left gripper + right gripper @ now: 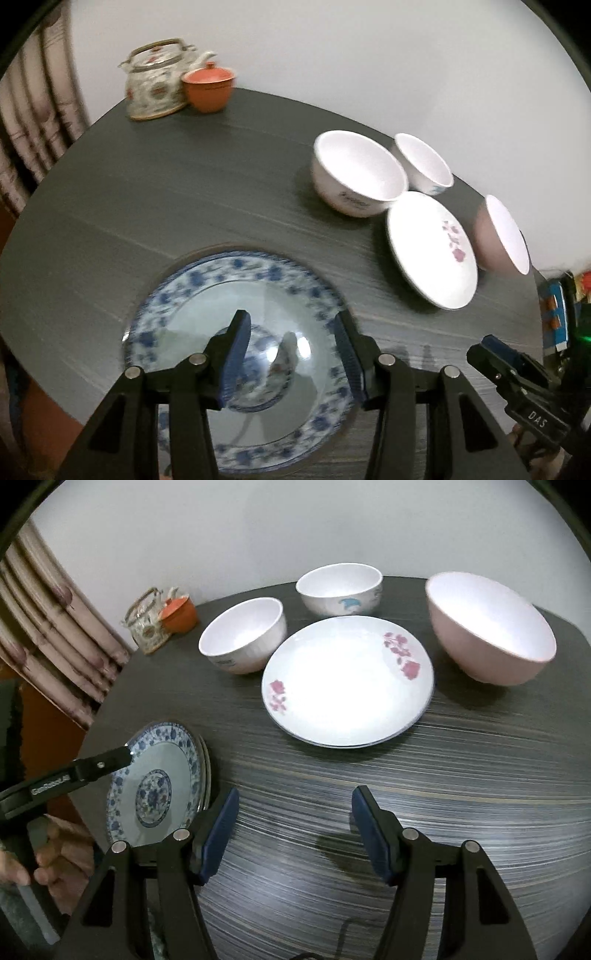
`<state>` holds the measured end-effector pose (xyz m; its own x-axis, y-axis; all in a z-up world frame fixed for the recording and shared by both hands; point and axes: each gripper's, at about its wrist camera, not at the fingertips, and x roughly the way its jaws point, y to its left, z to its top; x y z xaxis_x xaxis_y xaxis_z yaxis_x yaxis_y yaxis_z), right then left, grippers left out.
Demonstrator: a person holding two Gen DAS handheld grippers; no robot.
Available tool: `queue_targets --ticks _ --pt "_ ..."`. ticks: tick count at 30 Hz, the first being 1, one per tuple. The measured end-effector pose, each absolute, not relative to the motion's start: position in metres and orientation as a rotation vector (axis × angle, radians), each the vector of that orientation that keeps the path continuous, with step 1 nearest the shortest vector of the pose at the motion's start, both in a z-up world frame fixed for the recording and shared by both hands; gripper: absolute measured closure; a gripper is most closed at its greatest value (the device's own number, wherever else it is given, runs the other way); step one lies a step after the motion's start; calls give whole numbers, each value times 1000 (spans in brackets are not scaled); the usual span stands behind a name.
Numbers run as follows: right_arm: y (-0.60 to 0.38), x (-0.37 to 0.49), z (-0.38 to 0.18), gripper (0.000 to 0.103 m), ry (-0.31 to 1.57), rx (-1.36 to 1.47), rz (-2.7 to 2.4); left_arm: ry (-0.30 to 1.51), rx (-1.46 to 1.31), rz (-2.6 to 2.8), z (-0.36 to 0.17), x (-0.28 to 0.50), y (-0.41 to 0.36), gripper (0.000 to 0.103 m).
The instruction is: Organize plates and bowls
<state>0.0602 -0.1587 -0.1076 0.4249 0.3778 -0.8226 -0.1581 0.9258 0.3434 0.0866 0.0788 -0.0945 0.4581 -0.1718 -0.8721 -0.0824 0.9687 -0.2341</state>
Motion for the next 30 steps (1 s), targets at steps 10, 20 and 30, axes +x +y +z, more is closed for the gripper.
queue_targets --ticks 10,20,30 --pt "-220 80 -118 42 1060 381 325 1112 -320 -169 -102 124 36 55" --pt "-239 122 -140 42 1052 414 276 1136 -353 -196 -121 166 10 55" --pt "-242 152 -162 50 1106 436 290 1162 -384 -239 -140 200 -9 45"
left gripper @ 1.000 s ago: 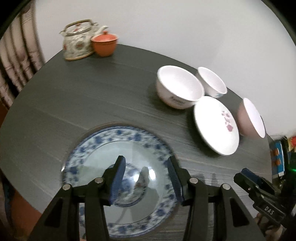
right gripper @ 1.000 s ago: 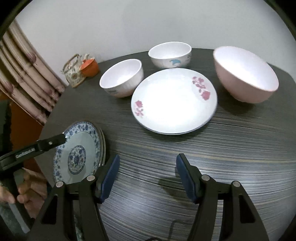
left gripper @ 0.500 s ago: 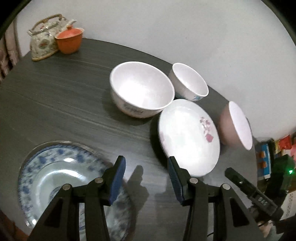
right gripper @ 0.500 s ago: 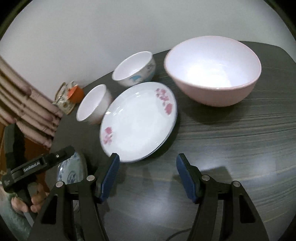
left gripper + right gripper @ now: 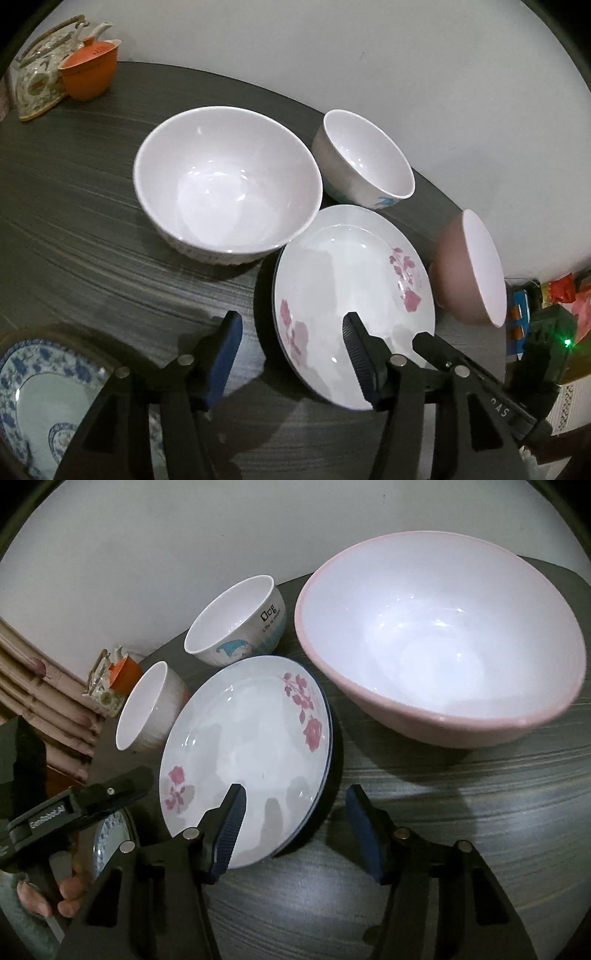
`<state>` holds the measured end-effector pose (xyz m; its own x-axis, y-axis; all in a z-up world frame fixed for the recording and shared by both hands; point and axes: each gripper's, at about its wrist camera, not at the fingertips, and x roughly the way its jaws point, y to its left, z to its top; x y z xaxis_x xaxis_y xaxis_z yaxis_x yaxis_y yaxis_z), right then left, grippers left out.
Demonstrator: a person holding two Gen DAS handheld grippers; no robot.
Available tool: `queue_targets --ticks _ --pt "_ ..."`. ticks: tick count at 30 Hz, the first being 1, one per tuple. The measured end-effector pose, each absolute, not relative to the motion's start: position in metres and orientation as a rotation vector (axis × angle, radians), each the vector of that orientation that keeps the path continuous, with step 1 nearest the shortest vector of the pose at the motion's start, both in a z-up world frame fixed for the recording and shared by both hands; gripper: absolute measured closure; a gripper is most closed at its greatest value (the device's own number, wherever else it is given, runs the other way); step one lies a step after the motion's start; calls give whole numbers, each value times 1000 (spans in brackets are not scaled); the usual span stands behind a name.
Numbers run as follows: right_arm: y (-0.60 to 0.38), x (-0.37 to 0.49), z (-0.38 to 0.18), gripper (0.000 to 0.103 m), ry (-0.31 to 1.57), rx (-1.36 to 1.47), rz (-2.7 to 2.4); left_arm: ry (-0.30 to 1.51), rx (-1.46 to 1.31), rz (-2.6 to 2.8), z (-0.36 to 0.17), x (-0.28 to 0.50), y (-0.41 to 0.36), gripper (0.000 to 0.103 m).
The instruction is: Organize plates and bowls
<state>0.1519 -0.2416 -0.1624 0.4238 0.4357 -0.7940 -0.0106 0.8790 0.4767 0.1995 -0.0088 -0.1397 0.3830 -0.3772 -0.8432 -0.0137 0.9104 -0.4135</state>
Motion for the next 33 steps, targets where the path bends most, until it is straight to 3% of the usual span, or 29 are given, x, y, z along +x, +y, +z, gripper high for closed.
queue_targets --ticks 11,17,20,22,33 --pt "-249 168 -173 53 1091 485 301 1193 -390 -239 -154 216 -18 45" --pt "-247 173 -176 71 1097 493 334 1200 -351 -250 -156 216 -22 46" --pt "-246 176 -177 74 1098 492 330 1205 -328 -260 -156 214 -25 47" --pt "-249 176 -178 78 1101 504 325 1214 -334 -276 -157 213 -26 55" --pt "-252 177 -182 86 1120 523 306 1199 -284 -239 -154 210 -25 73"
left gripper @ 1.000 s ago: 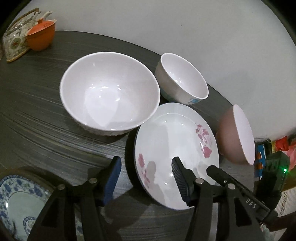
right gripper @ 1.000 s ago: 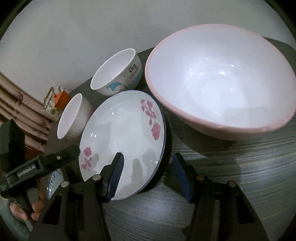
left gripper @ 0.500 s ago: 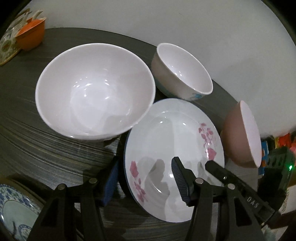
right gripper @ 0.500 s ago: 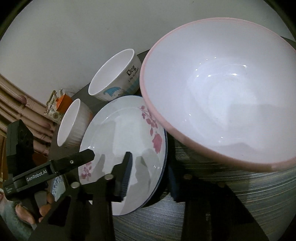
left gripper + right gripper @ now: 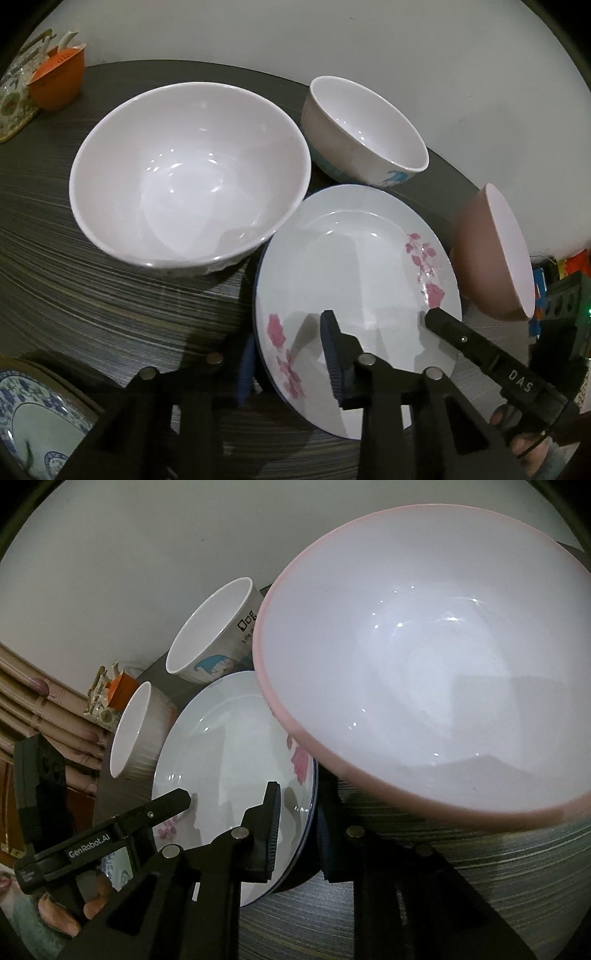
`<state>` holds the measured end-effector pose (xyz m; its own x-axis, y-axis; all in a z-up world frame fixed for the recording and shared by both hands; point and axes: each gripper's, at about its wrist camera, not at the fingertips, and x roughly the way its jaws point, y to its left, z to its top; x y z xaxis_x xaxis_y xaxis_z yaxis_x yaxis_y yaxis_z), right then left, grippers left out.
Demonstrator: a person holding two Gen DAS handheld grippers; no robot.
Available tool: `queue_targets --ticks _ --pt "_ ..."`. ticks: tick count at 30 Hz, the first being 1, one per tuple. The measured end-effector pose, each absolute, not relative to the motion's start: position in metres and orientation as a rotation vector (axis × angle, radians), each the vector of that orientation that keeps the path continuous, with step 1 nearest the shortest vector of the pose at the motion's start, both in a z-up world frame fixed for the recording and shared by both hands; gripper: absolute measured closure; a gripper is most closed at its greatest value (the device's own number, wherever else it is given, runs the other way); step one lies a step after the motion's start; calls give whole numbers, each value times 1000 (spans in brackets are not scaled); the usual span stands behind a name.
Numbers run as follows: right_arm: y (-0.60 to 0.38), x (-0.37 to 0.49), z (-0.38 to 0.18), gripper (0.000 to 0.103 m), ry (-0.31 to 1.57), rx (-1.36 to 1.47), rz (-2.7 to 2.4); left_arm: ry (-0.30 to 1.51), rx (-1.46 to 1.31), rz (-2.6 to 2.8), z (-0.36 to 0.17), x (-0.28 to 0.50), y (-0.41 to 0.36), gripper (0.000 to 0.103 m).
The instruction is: Organize plates and bowls
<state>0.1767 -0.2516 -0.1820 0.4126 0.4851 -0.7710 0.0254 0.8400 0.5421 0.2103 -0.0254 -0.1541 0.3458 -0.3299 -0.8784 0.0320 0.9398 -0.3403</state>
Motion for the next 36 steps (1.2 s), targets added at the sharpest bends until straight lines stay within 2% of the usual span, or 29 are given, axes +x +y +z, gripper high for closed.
queue_targets --ticks 4,9,21,36 --pt "-252 174 -182 87 1128 530 296 1202 -298 -235 -157 201 -25 83" --pt "-258 165 -182 88 1139 553 294 1210 -306 -239 -157 189 -21 86" --pt "-244 145 -171 90 1140 455 288 1191 -298 -247 -151 179 -22 87" --pt "-233 128 -157 90 1121 473 299 1185 -324 -241 -139 158 -6 87"
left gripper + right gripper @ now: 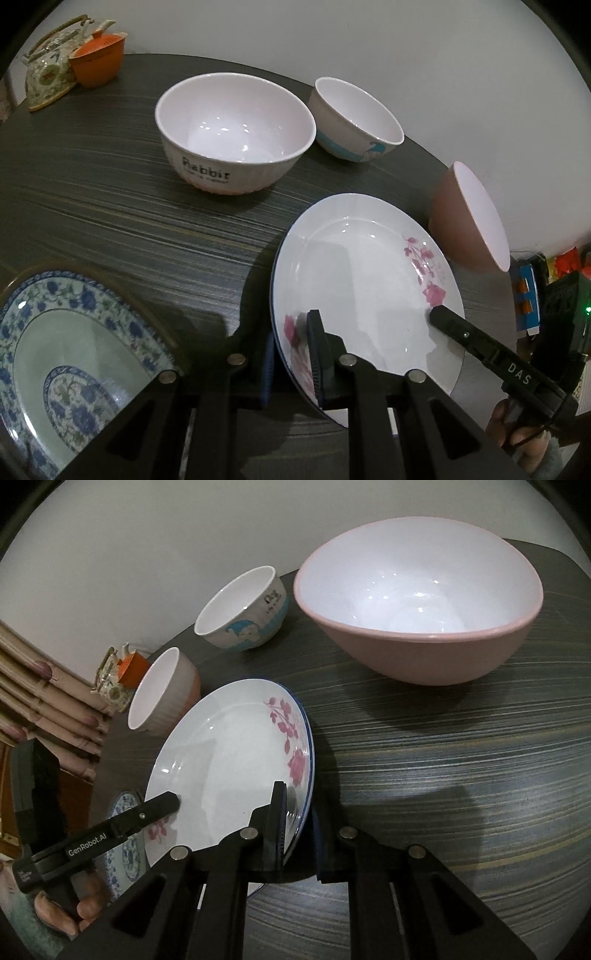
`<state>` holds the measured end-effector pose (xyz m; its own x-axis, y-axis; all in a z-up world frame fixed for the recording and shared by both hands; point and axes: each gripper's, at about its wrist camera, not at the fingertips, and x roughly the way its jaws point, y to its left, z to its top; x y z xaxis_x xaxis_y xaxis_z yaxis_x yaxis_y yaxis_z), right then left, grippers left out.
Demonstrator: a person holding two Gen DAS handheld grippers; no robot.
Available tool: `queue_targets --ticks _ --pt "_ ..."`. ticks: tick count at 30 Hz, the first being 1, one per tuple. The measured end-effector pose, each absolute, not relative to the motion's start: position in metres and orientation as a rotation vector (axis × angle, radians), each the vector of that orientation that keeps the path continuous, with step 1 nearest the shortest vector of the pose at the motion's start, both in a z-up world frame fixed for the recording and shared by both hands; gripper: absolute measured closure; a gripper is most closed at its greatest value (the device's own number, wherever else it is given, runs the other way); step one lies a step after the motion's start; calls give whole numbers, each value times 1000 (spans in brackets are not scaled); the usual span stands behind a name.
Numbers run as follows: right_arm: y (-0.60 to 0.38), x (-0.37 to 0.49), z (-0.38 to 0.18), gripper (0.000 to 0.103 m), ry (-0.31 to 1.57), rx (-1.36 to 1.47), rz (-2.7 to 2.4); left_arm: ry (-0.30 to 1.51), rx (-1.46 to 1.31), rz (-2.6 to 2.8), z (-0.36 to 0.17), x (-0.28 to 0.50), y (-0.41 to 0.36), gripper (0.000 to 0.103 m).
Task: Organize plates and bowls
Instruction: 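Lift the pink-flowered white plate with the left tool toward the blue-and-white plates, then lower the held plate onto the stacked blue-and-white plates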
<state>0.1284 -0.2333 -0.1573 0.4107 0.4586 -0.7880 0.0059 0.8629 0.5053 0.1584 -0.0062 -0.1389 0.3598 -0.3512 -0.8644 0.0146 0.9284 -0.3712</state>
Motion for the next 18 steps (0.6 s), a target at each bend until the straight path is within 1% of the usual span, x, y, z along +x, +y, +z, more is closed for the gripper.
queue_targets --ticks 7,18 --pt "-220 119 -141 90 1094 459 326 1162 -344 -219 -128 140 5 87" --pt "-183 102 -116 90 1067 433 394 1118 -377 -165 -104 105 51 87"
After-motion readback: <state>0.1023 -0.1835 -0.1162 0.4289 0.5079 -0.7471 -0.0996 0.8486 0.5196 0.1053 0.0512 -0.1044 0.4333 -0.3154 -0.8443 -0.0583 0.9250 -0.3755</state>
